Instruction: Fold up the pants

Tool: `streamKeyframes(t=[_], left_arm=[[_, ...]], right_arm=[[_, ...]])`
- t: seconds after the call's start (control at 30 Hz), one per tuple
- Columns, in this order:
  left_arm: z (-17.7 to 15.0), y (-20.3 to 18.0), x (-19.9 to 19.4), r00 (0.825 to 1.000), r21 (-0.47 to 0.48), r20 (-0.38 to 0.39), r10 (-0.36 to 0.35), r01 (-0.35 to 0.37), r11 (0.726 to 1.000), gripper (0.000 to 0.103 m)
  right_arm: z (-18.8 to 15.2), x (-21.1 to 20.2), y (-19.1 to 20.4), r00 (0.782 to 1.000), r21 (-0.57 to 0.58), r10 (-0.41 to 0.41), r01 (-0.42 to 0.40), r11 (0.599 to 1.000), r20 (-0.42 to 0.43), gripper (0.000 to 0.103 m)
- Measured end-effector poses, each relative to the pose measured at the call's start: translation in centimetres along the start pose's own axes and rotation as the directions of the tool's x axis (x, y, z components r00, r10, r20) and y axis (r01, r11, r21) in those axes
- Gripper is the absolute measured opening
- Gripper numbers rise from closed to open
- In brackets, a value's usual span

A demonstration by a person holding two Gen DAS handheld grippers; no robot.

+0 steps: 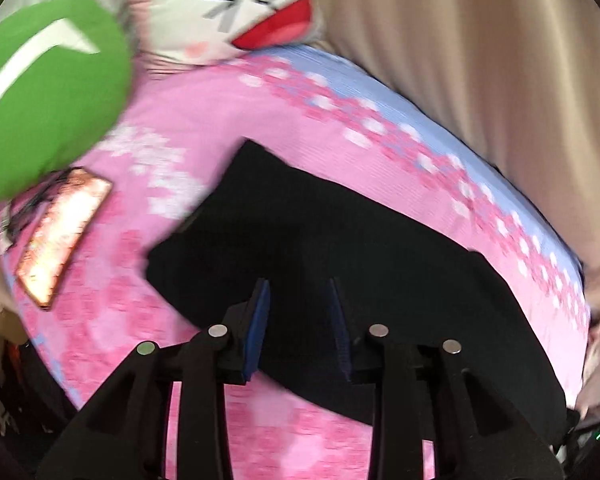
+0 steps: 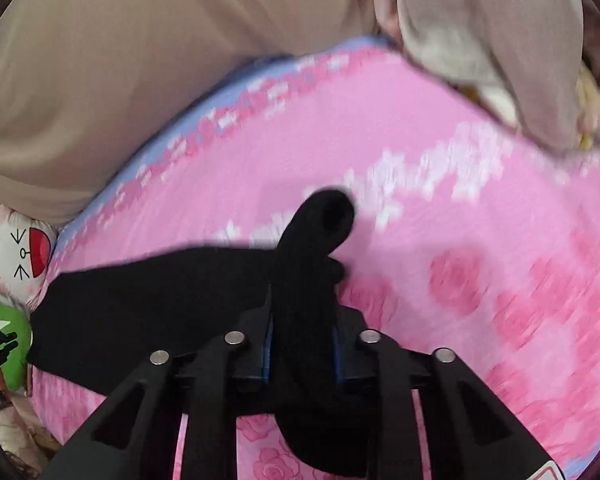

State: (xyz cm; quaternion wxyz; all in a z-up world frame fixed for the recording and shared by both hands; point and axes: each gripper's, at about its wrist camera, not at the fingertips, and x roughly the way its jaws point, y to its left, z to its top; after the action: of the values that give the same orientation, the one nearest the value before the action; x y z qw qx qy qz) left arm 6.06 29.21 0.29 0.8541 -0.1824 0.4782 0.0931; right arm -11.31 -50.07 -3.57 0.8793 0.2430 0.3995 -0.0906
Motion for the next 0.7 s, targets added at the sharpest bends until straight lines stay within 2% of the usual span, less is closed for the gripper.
streamKeyframes(t=[0.07,0.1,0.13,0.17,0.2,0.27,0.3,0.33,0.37,0.4,0.47,0.57,0.63,0.7], left_arm=[[-0.4,-2.5,1.2,1.000,0.039,-0.018,-0.023,0.024,0.999,0.029],[-0.8,-3.4,1.8,0.999,0.057,-0.026,-0.029,0.031,0.998,0.029],[-1.1,-4.3,2.5,0.999,0.071,-0.036,-0.038,0.040,0.997,0.030],[-1.6,-5.2,3.4,0.997,0.082,-0.054,-0.049,0.054,0.995,0.033],[-2.0,-5.7,4.1,0.996,0.090,-0.073,-0.056,0.063,0.994,0.035],[-3.1,-6.8,6.1,0.989,0.096,-0.132,-0.063,0.076,0.992,0.035],[-3.5,-7.1,6.5,0.987,0.102,-0.149,-0.063,0.079,0.992,0.035],[-3.9,-7.4,6.9,0.985,0.109,-0.161,-0.062,0.080,0.991,0.035],[-4.1,-7.6,7.2,0.984,0.119,-0.166,-0.057,0.078,0.990,0.035],[-4.3,-7.9,7.3,0.985,0.139,-0.165,-0.050,0.074,0.988,0.035],[-4.4,-8.1,7.3,0.987,0.146,-0.155,-0.043,0.066,0.987,0.035],[-4.7,-8.0,6.9,0.987,0.129,-0.144,-0.071,0.090,0.988,0.040],[-5.2,-7.8,6.8,0.986,0.125,-0.147,-0.080,0.099,0.987,0.042],[-5.7,-7.8,7.0,0.984,0.132,-0.156,-0.084,0.105,0.986,0.042]], right_arm=[[2.4,-3.9,0.9,0.990,-0.051,-0.026,0.034,0.998,0.140,0.010],[3.3,-5.4,1.5,0.981,-0.094,-0.033,0.052,0.994,0.189,0.010],[3.6,-5.4,1.9,0.977,-0.135,-0.070,0.099,0.986,0.204,0.011],[3.5,-4.3,1.7,0.976,-0.157,-0.103,0.134,0.978,0.191,0.017],[3.3,-2.9,1.2,0.978,-0.161,-0.142,0.166,0.973,0.154,0.018],[1.9,0.3,-1.3,0.961,-0.115,-0.271,0.276,0.954,0.057,0.026],[1.2,0.2,-2.7,0.963,-0.076,-0.268,0.270,0.960,0.038,0.026],[0.6,-0.4,-4.0,0.976,-0.005,-0.215,0.215,0.977,0.042,0.033],[0.2,-1.3,-5.0,0.985,0.061,-0.157,0.153,0.986,0.065,0.049],[0.1,-2.2,-5.6,0.989,0.103,-0.123,0.114,0.988,0.086,0.054],[0.3,-3.2,-5.8,0.991,0.129,-0.085,0.071,0.989,0.106,0.057],[-0.8,-3.2,-5.9,0.997,0.179,-0.051,0.041,0.983,0.053,0.058],[-2.0,-2.5,-5.9,0.998,0.233,-0.052,0.045,0.971,0.024,0.064],[-3.6,-2.1,-6.4,1.000,0.294,0.010,-0.016,0.956,0.022,0.065]])
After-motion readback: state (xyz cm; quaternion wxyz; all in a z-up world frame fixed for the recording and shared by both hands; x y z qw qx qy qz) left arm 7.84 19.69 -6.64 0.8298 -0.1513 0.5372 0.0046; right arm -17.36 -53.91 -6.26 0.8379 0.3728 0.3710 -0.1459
